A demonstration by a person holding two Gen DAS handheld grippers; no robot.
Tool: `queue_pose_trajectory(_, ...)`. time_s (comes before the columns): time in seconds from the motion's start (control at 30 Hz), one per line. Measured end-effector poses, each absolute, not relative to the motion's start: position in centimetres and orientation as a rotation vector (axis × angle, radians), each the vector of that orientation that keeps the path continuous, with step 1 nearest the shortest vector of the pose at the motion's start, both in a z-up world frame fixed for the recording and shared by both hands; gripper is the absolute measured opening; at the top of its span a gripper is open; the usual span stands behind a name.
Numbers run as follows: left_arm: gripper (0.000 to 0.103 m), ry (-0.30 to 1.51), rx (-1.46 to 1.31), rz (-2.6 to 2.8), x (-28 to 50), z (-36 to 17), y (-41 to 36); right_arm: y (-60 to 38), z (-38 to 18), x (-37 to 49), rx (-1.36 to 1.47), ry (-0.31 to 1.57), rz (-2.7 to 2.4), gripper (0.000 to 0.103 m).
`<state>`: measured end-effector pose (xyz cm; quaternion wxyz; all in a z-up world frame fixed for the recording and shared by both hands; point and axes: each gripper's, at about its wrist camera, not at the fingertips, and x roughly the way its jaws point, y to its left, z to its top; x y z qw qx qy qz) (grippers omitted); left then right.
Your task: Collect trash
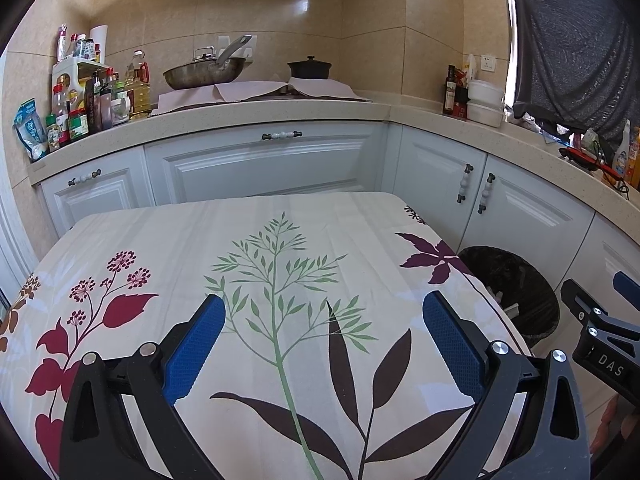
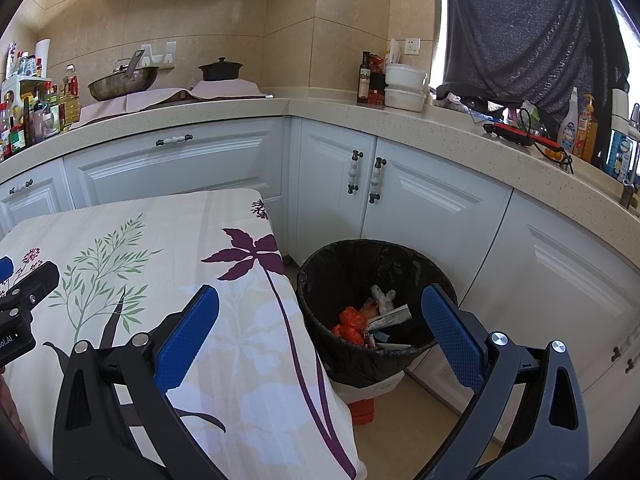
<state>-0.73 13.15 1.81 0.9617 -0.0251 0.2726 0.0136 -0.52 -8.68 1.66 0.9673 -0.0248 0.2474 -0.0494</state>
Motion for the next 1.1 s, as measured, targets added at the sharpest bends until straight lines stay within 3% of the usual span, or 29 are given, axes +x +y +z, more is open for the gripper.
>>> queue_pose_trajectory(1.1, 0.096, 0.550, -0.054, 0.032, -1.04, 1.93, 13.19, -8.54, 1.73, -0.63, -0.051, 0.499, -0.097, 0.099)
